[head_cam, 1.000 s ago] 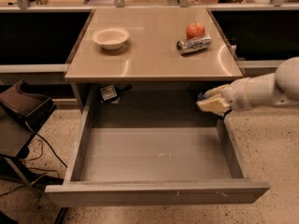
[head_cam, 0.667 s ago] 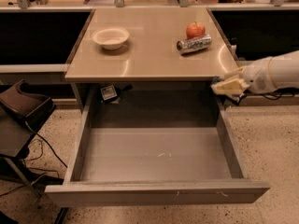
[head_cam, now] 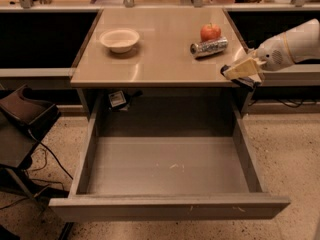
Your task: Pick rxbar blueberry from top drawer and place on counter
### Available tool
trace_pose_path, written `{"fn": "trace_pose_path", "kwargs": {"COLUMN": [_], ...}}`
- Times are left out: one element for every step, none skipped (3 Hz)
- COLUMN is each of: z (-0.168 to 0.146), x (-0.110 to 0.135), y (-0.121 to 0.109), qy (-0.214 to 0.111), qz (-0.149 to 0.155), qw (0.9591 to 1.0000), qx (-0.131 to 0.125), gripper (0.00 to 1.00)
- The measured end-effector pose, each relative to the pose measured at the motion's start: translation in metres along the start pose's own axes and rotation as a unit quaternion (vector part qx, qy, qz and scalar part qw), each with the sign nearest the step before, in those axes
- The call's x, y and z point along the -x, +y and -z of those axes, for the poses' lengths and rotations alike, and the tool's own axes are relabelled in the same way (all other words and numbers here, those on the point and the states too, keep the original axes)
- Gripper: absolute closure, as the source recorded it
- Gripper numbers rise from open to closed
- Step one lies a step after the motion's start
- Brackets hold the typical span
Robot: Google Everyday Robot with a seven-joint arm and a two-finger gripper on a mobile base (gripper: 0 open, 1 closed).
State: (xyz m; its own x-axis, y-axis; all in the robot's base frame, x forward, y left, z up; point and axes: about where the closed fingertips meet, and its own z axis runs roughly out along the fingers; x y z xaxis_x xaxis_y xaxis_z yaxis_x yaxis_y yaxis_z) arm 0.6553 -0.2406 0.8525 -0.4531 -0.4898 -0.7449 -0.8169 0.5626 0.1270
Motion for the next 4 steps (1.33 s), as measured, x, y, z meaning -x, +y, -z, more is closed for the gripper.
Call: {"fn": "trace_pose_path", "kwargs": {"z": [-0.043, -0.069, -0.064, -0.059], "x": [0.039, 0.083, 0.121, 0.129], "y": [-0.011, -0.035, -0.055, -0.055], "qy": [-0.002, -0.041, -0.087, -0.094], "qz": [-0.011, -0.022, -0.010, -0.002], "qw": [0.9990, 0.9982, 0.9961, 0.9955], "qx": [0.044, 0.038, 0.007, 0.003], "gripper": [1.00, 1.00, 1.00, 0.81]}}
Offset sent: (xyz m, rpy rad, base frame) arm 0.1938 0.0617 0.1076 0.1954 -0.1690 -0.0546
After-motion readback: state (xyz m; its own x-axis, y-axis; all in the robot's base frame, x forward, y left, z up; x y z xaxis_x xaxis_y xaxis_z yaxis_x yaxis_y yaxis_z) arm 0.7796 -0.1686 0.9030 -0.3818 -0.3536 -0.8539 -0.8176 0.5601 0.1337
